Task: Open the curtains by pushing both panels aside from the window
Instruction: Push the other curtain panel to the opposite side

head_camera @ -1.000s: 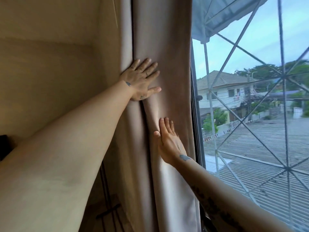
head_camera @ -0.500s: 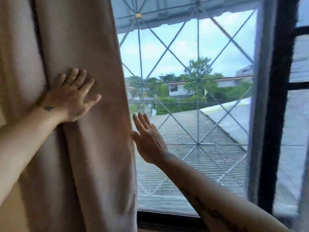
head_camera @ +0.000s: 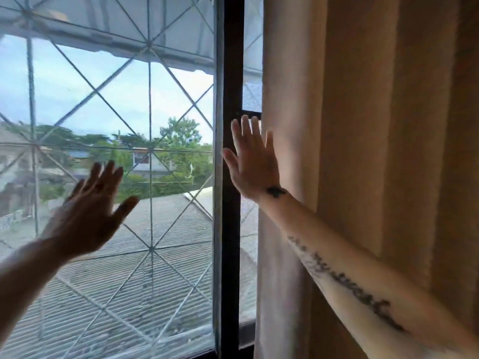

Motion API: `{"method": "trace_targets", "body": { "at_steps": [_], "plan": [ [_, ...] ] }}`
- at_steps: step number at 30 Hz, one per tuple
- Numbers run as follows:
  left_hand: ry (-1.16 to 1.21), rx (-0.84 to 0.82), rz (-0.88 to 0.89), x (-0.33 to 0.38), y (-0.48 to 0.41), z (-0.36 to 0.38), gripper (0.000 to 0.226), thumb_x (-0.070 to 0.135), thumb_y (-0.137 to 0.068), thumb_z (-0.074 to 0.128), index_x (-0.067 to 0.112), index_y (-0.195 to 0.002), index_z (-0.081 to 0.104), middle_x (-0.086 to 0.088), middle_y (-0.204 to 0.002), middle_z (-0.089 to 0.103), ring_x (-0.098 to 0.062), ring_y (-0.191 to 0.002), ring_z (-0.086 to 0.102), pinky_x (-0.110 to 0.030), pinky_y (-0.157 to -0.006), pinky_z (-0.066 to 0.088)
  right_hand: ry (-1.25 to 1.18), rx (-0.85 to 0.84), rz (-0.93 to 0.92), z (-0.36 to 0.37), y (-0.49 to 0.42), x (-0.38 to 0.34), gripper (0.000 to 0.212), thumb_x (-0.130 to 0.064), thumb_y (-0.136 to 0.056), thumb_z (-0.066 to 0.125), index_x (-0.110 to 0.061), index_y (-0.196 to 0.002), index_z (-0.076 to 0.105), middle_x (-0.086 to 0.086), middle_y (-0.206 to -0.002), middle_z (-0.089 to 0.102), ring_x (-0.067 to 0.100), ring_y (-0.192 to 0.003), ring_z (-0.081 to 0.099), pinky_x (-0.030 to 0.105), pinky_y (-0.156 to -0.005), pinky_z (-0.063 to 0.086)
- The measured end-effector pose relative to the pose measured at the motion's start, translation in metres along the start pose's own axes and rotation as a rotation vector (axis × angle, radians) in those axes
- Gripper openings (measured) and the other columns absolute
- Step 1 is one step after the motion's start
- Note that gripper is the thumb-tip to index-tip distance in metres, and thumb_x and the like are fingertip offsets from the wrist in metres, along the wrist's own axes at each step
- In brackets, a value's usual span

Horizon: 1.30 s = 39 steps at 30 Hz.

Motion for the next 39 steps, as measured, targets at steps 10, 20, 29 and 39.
{"method": "trace_targets", "body": {
  "at_steps": [10, 20, 29, 39],
  "plan": [
    [0.585, -0.207, 0.095, 0.238, 0.009, 0.139, 0.077, 0.052, -0.094, 0.033, 0.016, -0.152, -0.004, 0.002, -0.160, -0.014, -0.005, -0.140, -0.021, -0.026, -0.119, -0.002, 0.433, -0.104, -0.012, -0.013, -0.013, 0.107, 0.059, -0.040, -0.093, 0.027, -0.009, -0.140, 0.012, 0.012, -0.154, 0.017, 0.026, -0.143, 0.007, 0.049, -0.115, 0.000],
    [0.687, -0.266, 0.062, 0.368, 0.006, 0.203, 0.103, 0.073, -0.076, 0.022, 0.012, -0.146, -0.022, -0.001, -0.153, -0.031, -0.009, -0.134, -0.034, -0.026, -0.113, -0.017, 0.564, -0.126, 0.007, -0.012, -0.013, 0.181, 0.060, -0.042, -0.093, 0.026, -0.008, -0.140, 0.011, 0.013, -0.154, 0.012, 0.029, -0.143, 0.004, 0.048, -0.116, 0.001],
    [0.710, -0.355, 0.125, 0.428, 0.000, 0.243, 0.082, 0.062, -0.061, -0.015, 0.020, -0.130, -0.030, 0.006, -0.138, -0.039, -0.011, -0.129, -0.038, -0.029, -0.109, -0.022, 0.603, -0.117, 0.030, -0.023, -0.007, 0.246, 0.060, -0.040, -0.093, 0.027, -0.008, -0.141, 0.009, 0.013, -0.155, 0.009, 0.027, -0.143, 0.003, 0.046, -0.116, -0.001],
    [0.644, -0.441, 0.341, 0.526, -0.005, 0.308, 0.078, 0.058, -0.064, -0.022, 0.021, -0.133, -0.029, 0.010, -0.141, -0.036, -0.012, -0.130, -0.038, -0.033, -0.115, -0.019, 0.655, -0.183, 0.082, -0.035, 0.022, 0.366, 0.064, -0.043, -0.092, 0.029, -0.007, -0.141, 0.007, 0.014, -0.155, 0.007, 0.026, -0.143, 0.003, 0.042, -0.116, -0.001]
  ]
}}
Point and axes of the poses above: each hand's wrist, its own y-axis away from the middle knuckle, its own z-axis out of the palm, x = y × z, the point moved 10 cm from there along -y, towards the middle knuckle
